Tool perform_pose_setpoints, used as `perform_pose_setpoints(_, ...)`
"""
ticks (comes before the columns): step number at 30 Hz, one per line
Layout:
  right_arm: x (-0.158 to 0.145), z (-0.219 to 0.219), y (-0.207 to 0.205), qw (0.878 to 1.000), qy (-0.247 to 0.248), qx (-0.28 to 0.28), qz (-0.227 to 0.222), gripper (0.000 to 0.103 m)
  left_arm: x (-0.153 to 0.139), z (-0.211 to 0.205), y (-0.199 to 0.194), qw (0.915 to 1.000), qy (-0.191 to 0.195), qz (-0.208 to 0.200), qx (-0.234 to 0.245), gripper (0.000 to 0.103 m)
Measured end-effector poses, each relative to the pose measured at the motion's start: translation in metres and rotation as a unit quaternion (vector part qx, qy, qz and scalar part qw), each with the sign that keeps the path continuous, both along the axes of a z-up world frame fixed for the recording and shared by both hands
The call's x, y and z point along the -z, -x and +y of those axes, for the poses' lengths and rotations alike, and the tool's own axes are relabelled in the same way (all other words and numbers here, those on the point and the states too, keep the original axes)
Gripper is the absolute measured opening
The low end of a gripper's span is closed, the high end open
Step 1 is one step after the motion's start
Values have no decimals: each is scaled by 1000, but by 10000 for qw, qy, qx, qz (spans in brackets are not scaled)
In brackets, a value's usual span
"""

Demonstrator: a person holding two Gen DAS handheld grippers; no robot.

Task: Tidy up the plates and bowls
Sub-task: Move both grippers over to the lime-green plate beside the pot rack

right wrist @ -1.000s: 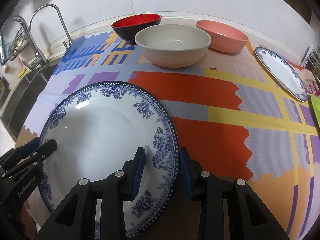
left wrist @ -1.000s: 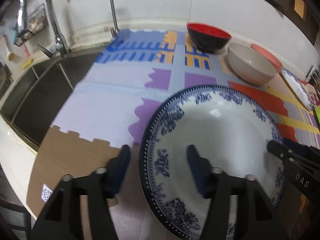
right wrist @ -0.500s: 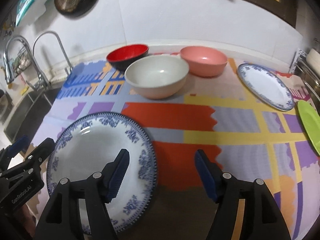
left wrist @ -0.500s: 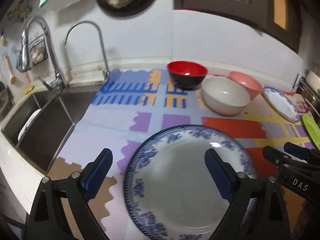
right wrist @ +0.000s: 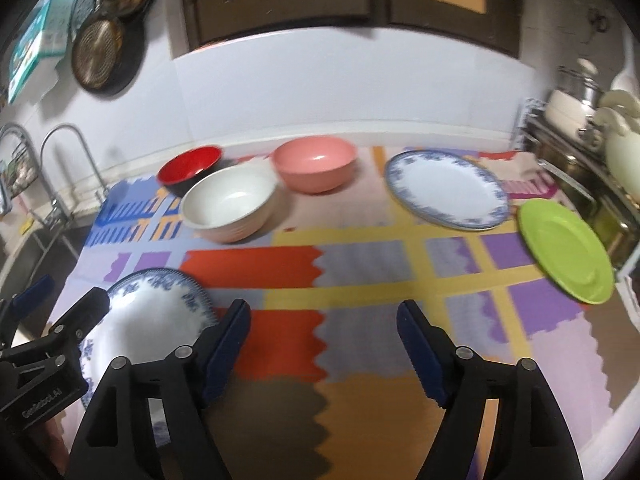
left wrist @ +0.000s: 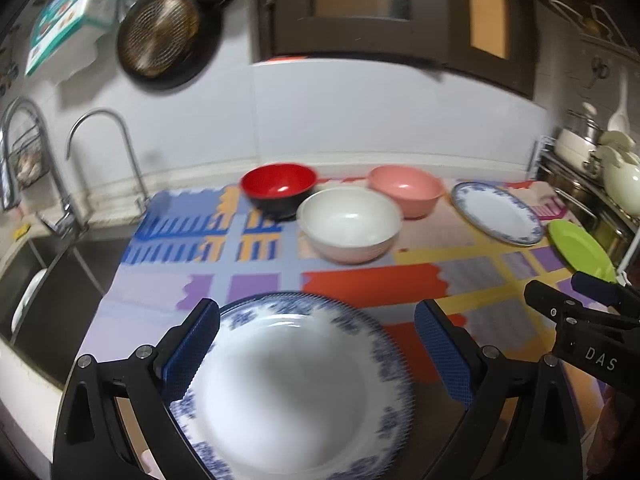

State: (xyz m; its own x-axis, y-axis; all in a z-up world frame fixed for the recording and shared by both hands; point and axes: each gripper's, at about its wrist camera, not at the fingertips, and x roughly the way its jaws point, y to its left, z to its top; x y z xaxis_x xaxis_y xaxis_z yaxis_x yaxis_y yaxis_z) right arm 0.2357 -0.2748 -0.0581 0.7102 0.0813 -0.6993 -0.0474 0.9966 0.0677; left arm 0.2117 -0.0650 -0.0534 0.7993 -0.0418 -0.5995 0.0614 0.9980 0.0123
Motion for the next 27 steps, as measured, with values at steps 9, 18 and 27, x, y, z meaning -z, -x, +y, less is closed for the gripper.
perform_pose_setpoints(9, -25, -56, 15, 9962, 261, 641, -525, 77, -22, -55, -4, 9976, -72, -347, 589, 100)
perform_pose_setpoints(18, -37, -101, 16, 9918, 285, 972, -778, 77, -35, -100, -18, 9948, 55, -567, 848, 100)
perform_pose_setpoints(27, -45, -152, 16, 9847, 92, 1501, -882, 77, -52, -162, -41, 9885, 58, -628, 1372, 100)
